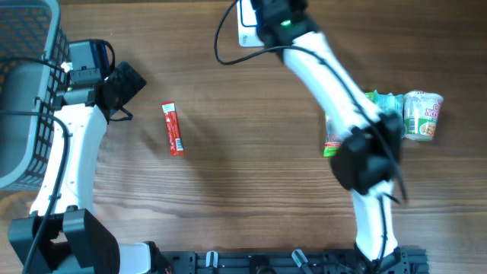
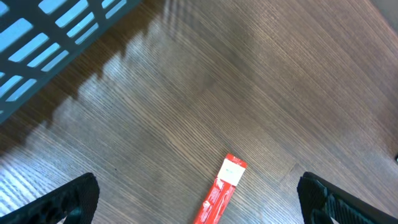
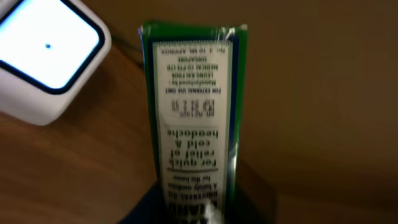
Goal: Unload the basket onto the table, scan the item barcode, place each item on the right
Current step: 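Hold the AXE box barcode in front of the white scanner, then carry the AXE box right and set it among the snack items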
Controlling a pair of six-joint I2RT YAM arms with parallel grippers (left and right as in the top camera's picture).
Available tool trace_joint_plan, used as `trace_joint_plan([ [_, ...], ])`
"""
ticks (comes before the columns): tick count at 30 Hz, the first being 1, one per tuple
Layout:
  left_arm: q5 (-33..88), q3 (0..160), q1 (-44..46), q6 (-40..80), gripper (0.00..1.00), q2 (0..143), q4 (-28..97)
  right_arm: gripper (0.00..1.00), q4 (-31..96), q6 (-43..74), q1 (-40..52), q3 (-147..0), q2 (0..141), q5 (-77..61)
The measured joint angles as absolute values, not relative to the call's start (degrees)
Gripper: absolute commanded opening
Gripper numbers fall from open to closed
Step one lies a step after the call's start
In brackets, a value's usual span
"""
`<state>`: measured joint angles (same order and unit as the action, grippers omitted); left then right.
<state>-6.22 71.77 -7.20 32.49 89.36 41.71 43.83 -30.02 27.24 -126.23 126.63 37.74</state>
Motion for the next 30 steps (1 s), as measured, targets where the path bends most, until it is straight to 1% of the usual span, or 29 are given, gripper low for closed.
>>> trace_joint_plan([
  [2, -6.24, 71.77, -7.2, 32.49, 1.0, 89.36, 41.65, 0.13, 55.4, -21.3, 26.3, -126.61, 120.79, 32.86],
  [5, -6.22, 71.77, -7.2, 32.49, 1.0, 89.36, 41.76, 0.12, 69.43, -11.68, 23.73, -127.09, 116.38, 24.99],
  [6, -6.22, 71.77, -7.2, 32.49, 1.0, 89.36, 41.67, 0.11, 74.96, -8.62, 22.22, -127.13, 115.48, 21.69],
  [8, -6.22, 71.77, -7.2, 32.49, 1.0, 89.36, 41.69, 0.09, 82.35, -4.29, 18.98, -126.96, 115.18, 16.56],
  [10, -6.22, 71.77, -7.2, 32.49, 1.0, 89.36, 41.65, 0.09, 86.5, -1.19, 15.59, -124.79, 115.28, 13.02],
  [13, -6.22, 71.77, -7.2, 32.49, 1.0, 89.36, 41.63, 0.09, 86.94, 1.3, 11.25, -119.7, 115.39, 10.35],
  [18, -6.22, 71.77, -7.2, 32.49, 1.0, 89.36, 41.63, 0.11, 82.98, 3.2, 5.45, -108.73, 116.07, 8.34],
  [20, -6.22, 71.77, -7.2, 32.49, 1.0, 89.36, 41.63, 0.16, 79.99, 3.51, 3.25, -103.55, 116.49, 7.73],
  [22, -6.22, 71.77, -7.2, 32.49, 1.0, 89.36, 41.63, 0.26, 78.63, 3.7, 1.69, -100.73, 116.86, 7.55],
  [23, -6.22, 71.77, -7.2, 32.49, 1.0, 89.36, 41.63, 0.33, 77.62, 3.81, 0.95, -99.24, 116.9, 7.46],
  [24, -6.22, 71.77, -7.2, 32.49, 1.0, 89.36, 41.63, 0.48, 76.86, 3.86, 0.3, -97.86, 116.92, 7.49],
  [25, -6.22, 71.77, -7.2, 32.49, 1.0, 89.36, 41.63, 0.67, 76.29, 3.86, -0.16, -96.97, 116.92, 7.46],
  [26, -6.22, 71.77, -7.2, 32.49, 1.0, 89.36, 41.63, 0.79, 75.59, 4.25, -0.67, -95.92, 116.92, 7.44],
  [28, -6.22, 71.77, -7.2, 32.49, 1.0, 89.36, 41.65, 0.95, 74.83, 4.25, -1.23, -94.59, 116.92, 7.44],
  [29, -6.22, 71.77, -7.2, 32.49, 1.0, 89.36, 41.63, 1.0, 74.65, 3.7, -1.3, -94.15, 116.92, 7.44],
  [30, -6.22, 71.77, -7.2, 32.49, 1.0, 89.36, 41.63, 1.0, 74.72, 3.01, -1.3, -94.11, 116.92, 7.4],
])
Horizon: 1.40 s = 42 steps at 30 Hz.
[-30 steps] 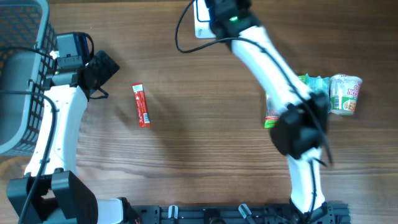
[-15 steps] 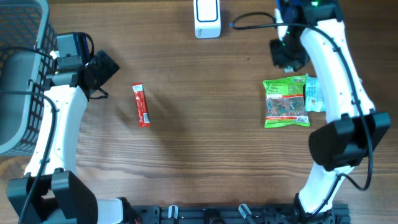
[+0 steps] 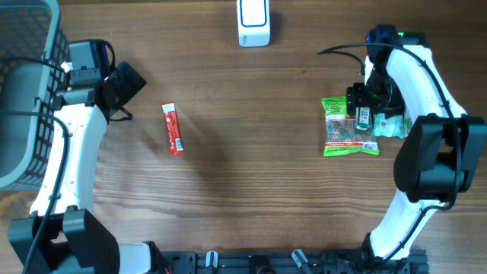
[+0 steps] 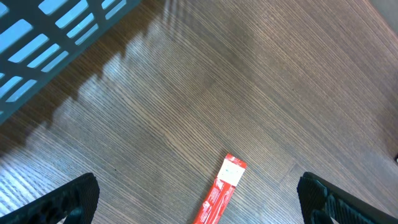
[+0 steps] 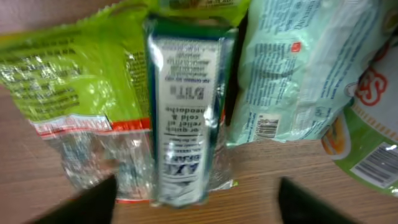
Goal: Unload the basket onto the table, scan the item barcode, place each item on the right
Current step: 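Carry the AXE box right and set it among the snack items, then move the right gripper left to the red snack stick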
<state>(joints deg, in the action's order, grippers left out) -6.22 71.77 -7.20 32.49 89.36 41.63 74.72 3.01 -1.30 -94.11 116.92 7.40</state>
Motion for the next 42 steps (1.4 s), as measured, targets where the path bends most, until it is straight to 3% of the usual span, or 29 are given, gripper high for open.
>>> trace_joint_plan([
  [7, -6.22, 71.77, -7.2, 32.49, 1.0, 89.36, 41.6, 1.0, 78.78, 1.32, -1.28, -102.35, 116.9, -0.95],
  [13, -6.22, 71.77, -7.2, 32.49, 1.0, 89.36, 41.63, 1.0, 70.46, 2.13, 0.64, -106.91, 115.48, -23.22],
  [18, -6.22, 71.77, -7.2, 32.49, 1.0, 89.36, 41.65, 0.97, 63.86, 6.9, 4.29, -104.57, 115.48, -33.41],
  [21, -6.22, 71.77, -7.2, 32.49, 1.0, 89.36, 41.63, 0.97, 60.36, 11.57, 8.67, -102.1, 115.48, -33.12],
  [30, -6.22, 71.77, -7.2, 32.49, 1.0, 89.36, 41.63, 0.99, 35.44, 25.15, 35.62, -92.71, 115.48, -23.49],
  [38, -6.24, 71.77, -7.2, 32.49, 1.0, 89.36, 41.65, 0.77, 12.97, 30.48, 50.41, -80.29, 115.48, -5.87],
  [42, -6.22, 71.77, -7.2, 32.49, 1.0, 89.36, 41.63, 0.75, 7.79, 27.81, 55.16, -78.04, 115.5, 1.21],
])
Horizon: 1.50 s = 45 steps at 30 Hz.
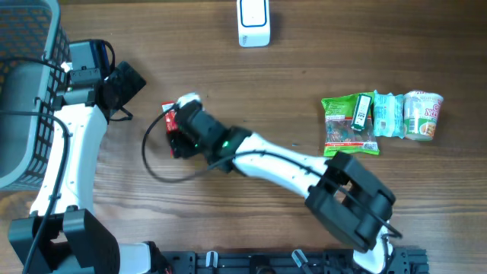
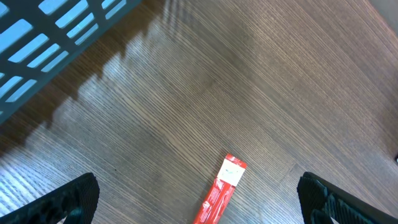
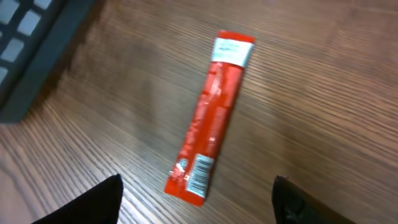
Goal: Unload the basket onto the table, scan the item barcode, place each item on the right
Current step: 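Move the right gripper left to the red snack stick, then grasp the red snack stick with the right gripper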
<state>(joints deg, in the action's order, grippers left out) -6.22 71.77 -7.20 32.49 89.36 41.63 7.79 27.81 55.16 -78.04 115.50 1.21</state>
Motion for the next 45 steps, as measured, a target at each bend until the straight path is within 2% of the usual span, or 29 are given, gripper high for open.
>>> trace_joint_plan([
  [13, -6.24, 71.77, -7.2, 32.49, 1.0, 89.34, 41.63, 0.75, -5.76, 26.68, 57.49, -78.0, 124.33, 8.67],
  [23, -6.22, 71.77, -7.2, 32.49, 1.0, 89.36, 41.63, 0.56, -4.95, 25.3, 57.25, -78.13, 127.55, 12.16],
  [27, -6.22, 71.77, -7.2, 32.49, 1.0, 89.36, 41.63, 0.54, -0.45, 22.5, 56.88, -79.07, 127.28, 14.31],
  [33, -6.22, 71.77, -7.2, 32.49, 1.0, 89.36, 41.63, 0.53, 13.21, 20.01, 53.63, -79.15, 123.17, 20.51],
  [40, -6.22, 71.77, -7.2, 32.49, 1.0, 89.36, 41.65, 0.54, 27.68, 19.14, 44.82, -78.72, 119.59, 22.46],
  [45, -6.22, 71.77, -7.2, 32.49, 1.0, 89.36, 41.63, 0.54, 31.46, 18.44, 38.83, -78.7, 118.72, 22.81],
])
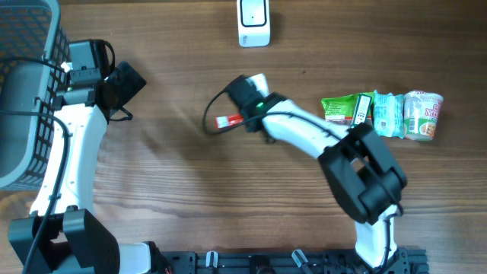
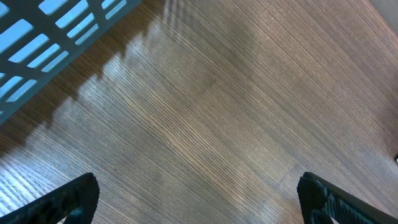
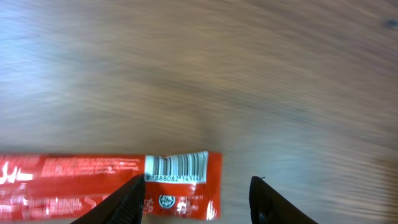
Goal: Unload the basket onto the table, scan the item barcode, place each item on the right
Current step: 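Grasp the red snack stick with the right gripper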
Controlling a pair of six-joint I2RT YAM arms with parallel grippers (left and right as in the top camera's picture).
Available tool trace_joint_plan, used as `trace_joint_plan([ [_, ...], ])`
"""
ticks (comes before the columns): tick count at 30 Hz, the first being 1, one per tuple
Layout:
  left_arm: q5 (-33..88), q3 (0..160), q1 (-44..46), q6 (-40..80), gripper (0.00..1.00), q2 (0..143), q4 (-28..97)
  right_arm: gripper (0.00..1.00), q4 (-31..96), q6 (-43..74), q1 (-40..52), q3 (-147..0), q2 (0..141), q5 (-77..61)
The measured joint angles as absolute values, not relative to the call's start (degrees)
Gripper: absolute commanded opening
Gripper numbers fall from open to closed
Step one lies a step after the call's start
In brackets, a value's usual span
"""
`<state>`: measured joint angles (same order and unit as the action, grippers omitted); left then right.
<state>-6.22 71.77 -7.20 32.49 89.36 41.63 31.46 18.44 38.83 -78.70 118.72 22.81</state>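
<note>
The red sachet (image 1: 228, 120) sticks out to the left of my right gripper (image 1: 245, 114), left of the table's middle in the overhead view. The right wrist view shows the red sachet (image 3: 112, 186) sharp against a blurred table, barcode end up, with its right end between the fingers of my right gripper (image 3: 198, 182). The left finger (image 3: 134, 200) overlaps it. The white scanner (image 1: 253, 21) stands at the far edge, above the gripper. My left gripper (image 1: 128, 81) (image 2: 199, 202) hangs open over bare wood at the far left.
A grey wire basket (image 1: 23, 84) fills the far left corner. At the right lie a green snack bag (image 1: 341, 125), a green box (image 1: 362, 111), a pale green pack (image 1: 386, 114) and a noodle cup (image 1: 422, 114) in a row.
The red sachet has left its place on the table near the left arm; it is now further right, turned sideways, in my right gripper. It is gone from the left wrist view.
My right gripper held the green box by the scanner. It was then over the packs at the right with the box. Then the box lay on the snack bag and the gripper hung open over the sachet. Now it has the sachet, below the scanner.
</note>
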Motion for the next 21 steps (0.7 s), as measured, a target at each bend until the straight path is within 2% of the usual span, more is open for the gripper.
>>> trace_joint_plan([
  [5, -6.22, 71.77, -7.2, 32.49, 1.0, 89.36, 41.63, 0.64, 32.29, 17.41, 32.51, -77.47, 114.74, 22.28],
  [8, -6.22, 71.77, -7.2, 32.49, 1.0, 89.36, 41.63, 0.78, 31.7, 17.47, 32.01, -77.25, 109.43, 19.42],
  [10, -6.22, 71.77, -7.2, 32.49, 1.0, 89.36, 41.63, 0.83, 30.2, 19.62, 32.4, -77.28, 105.43, 15.16],
  [11, -6.22, 71.77, -7.2, 32.49, 1.0, 89.36, 41.63, 0.94, 28.64, 21.41, 32.67, -77.3, 103.57, 12.01],
  [12, -6.22, 71.77, -7.2, 32.49, 1.0, 89.36, 41.63, 0.98, 26.85, 24.36, 32.93, -77.41, 102.37, 8.71],
  [17, -6.22, 71.77, -7.2, 32.49, 1.0, 89.36, 41.63, 1.0, 19.86, 37.1, 35.14, -76.62, 101.78, -3.18],
  [21, -6.22, 71.77, -7.2, 32.49, 1.0, 89.36, 41.65, 0.97, 15.77, 43.79, 38.5, -76.14, 103.92, -5.8],
])
